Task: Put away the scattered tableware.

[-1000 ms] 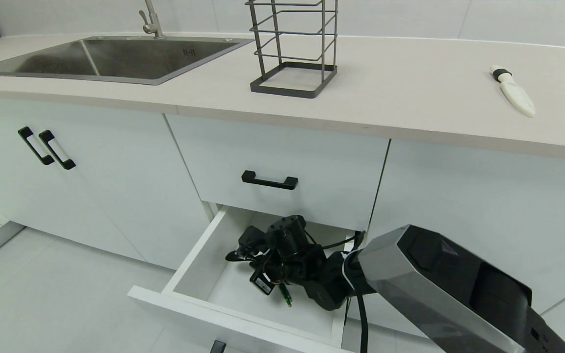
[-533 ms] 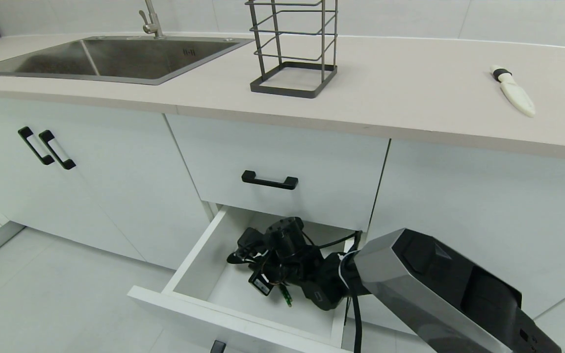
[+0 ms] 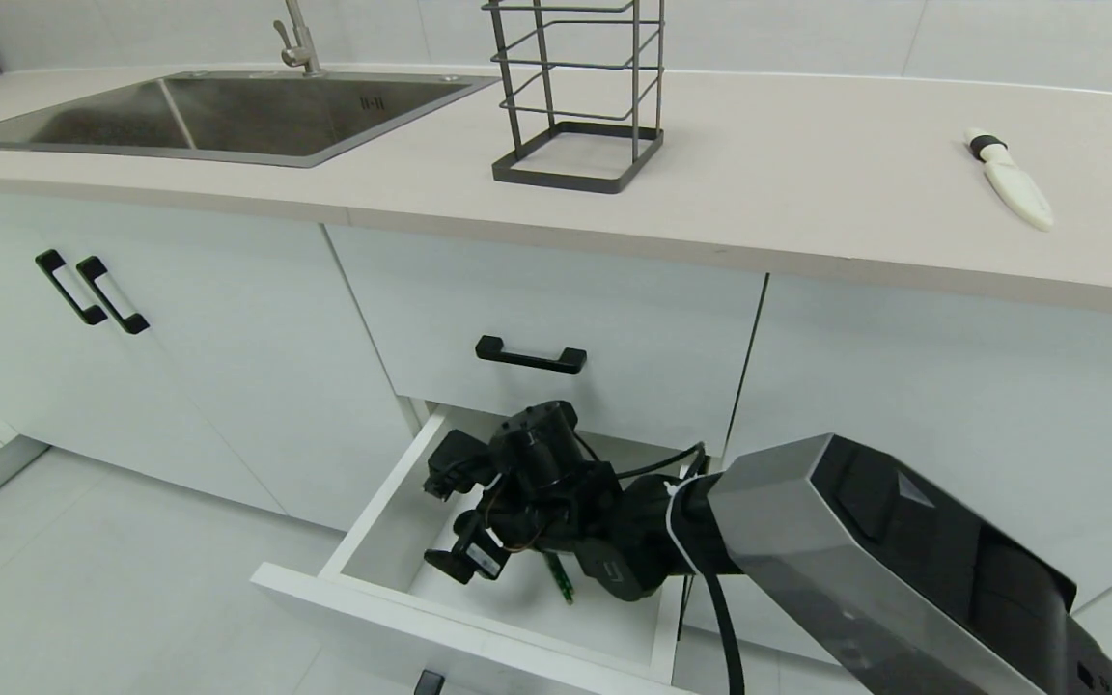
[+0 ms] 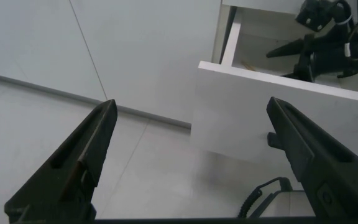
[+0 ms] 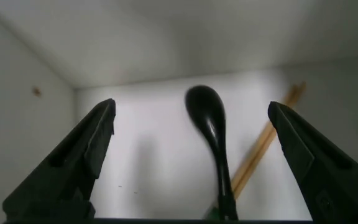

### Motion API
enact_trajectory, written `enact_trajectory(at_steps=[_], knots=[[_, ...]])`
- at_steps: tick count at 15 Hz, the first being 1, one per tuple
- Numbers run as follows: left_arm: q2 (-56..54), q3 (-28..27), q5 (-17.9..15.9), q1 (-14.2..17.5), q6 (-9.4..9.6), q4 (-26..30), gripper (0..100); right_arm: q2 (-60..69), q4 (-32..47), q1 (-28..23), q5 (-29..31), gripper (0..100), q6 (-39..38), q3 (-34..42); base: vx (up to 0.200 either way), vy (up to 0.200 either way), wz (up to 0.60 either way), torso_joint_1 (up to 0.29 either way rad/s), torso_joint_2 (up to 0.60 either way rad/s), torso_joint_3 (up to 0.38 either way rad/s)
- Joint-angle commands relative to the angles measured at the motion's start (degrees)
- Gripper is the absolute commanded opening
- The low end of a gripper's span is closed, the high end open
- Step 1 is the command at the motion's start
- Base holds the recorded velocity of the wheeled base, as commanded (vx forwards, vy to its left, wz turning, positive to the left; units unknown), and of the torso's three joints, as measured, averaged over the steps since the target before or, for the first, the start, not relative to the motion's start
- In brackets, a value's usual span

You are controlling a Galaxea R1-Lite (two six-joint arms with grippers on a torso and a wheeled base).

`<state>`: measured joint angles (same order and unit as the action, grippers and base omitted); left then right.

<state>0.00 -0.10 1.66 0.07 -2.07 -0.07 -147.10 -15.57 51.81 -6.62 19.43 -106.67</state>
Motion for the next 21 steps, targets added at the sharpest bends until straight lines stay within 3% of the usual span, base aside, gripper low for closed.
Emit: enact_trajectory(at_steps=[1, 4, 7, 11, 16, 18, 20, 21], knots=[[0.0, 0.0, 0.0, 0.0, 0.05, 0.0, 100, 3.3, 0.4, 1.1, -1.1, 100, 0.1, 0.2, 0.0, 0.0, 0.0, 0.0, 0.0, 0.0], [0.0, 0.0, 0.0, 0.0, 0.05, 0.0, 100, 7.0, 0.5, 2.7, -2.6, 100, 0.7, 2.1, 0.0, 0.0, 0.0, 0.0, 0.0, 0.0], [0.0, 0.0, 0.0, 0.0, -0.04, 0.0, 100, 12.9, 0.5, 4.0, -4.4, 100, 5.1, 9.4, 0.0, 0.0, 0.0, 0.0, 0.0, 0.0], [0.0, 0.0, 0.0, 0.0, 0.05, 0.0, 100, 27.7, -3.2, 4.4, -4.7, 100, 6.2, 27.4, 0.0, 0.0, 0.0, 0.0, 0.0, 0.0], [0.0, 0.0, 0.0, 0.0, -0.04, 0.0, 100, 42.1, -18.6, 3.4, -3.2, 100, 0.3, 50.3, 0.0, 0.0, 0.0, 0.0, 0.0, 0.0], [0.0, 0.0, 0.0, 0.0, -0.04, 0.0, 100, 48.1, -31.0, 2.9, -1.8, 100, -4.8, 64.0, 0.0, 0.0, 0.0, 0.0, 0.0, 0.0], [0.0, 0.0, 0.0, 0.0, -0.04, 0.0, 100, 53.9, -32.9, 2.9, -1.5, 100, -5.2, 74.5, 0.0, 0.0, 0.0, 0.0, 0.0, 0.0], [0.0, 0.1, 0.0, 0.0, 0.05, 0.0, 100, 55.8, -33.0, 2.7, -1.6, 100, -5.2, 75.9, 0.0, 0.0, 0.0, 0.0, 0.0, 0.0]])
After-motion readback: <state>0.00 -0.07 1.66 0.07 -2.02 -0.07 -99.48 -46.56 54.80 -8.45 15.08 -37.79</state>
